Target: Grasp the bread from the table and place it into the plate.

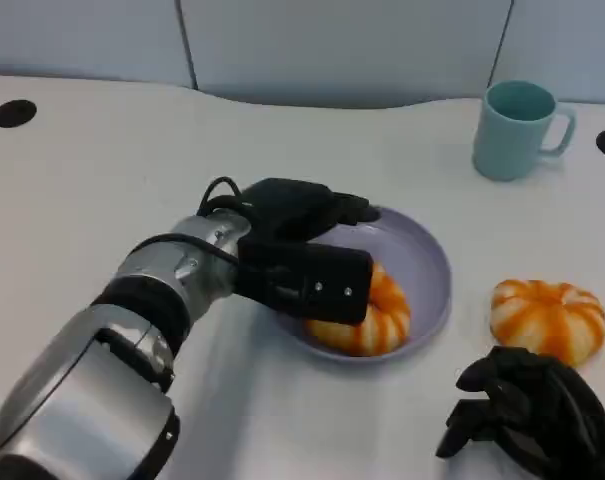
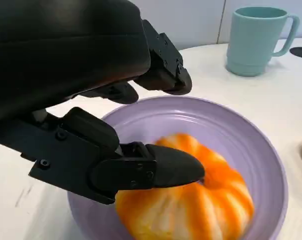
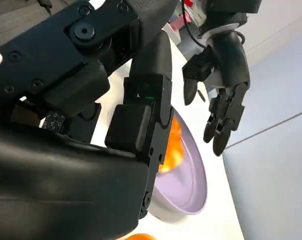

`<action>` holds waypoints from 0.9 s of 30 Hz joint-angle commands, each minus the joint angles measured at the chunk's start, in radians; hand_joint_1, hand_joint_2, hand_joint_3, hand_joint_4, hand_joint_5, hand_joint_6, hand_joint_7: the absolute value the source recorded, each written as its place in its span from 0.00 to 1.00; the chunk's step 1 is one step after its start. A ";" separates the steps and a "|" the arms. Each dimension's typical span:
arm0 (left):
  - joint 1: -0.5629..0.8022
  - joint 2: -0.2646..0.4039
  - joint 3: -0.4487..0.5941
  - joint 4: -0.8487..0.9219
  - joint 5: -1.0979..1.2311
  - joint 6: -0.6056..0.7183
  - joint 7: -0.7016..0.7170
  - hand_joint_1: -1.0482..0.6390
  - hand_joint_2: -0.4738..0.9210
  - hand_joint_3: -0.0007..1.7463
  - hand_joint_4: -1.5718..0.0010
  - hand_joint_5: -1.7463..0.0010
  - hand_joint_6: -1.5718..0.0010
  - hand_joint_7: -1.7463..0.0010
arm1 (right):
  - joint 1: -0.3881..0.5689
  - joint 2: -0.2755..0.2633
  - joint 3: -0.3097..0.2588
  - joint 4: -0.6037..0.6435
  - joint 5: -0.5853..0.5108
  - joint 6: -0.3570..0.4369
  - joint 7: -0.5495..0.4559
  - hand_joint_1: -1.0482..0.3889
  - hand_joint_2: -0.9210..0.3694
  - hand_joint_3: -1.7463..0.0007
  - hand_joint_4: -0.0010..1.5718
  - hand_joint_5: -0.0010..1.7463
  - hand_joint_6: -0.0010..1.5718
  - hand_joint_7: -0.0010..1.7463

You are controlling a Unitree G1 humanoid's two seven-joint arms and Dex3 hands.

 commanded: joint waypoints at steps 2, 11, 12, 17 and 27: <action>-0.016 0.037 0.036 -0.023 -0.046 -0.043 -0.021 0.07 1.00 0.35 0.86 0.91 0.81 1.00 | -0.005 -0.015 -0.011 0.006 0.005 -0.002 0.004 0.04 0.20 1.00 0.92 0.39 0.94 0.24; 0.010 0.096 0.163 -0.058 -0.190 -0.149 -0.113 0.09 1.00 0.32 0.86 0.90 0.81 1.00 | -0.023 -0.016 -0.020 0.042 0.007 -0.023 0.020 0.04 0.20 1.00 0.92 0.39 0.93 0.24; 0.016 0.101 0.185 -0.061 -0.217 -0.159 -0.137 0.09 1.00 0.32 0.87 0.90 0.81 1.00 | -0.026 -0.017 -0.021 0.049 0.006 -0.026 0.023 0.04 0.20 1.00 0.92 0.39 0.93 0.24; 0.060 0.117 0.296 -0.086 -0.364 -0.188 -0.276 0.10 1.00 0.30 0.86 0.89 0.81 1.00 | -0.033 -0.020 -0.025 0.053 0.005 -0.022 0.017 0.04 0.20 1.00 0.92 0.39 0.93 0.24; 0.210 0.108 0.521 -0.171 -0.673 -0.186 -0.548 0.13 1.00 0.25 0.86 0.86 0.85 1.00 | -0.038 -0.024 -0.029 0.056 0.001 -0.021 0.017 0.06 0.19 1.00 0.91 0.40 0.93 0.23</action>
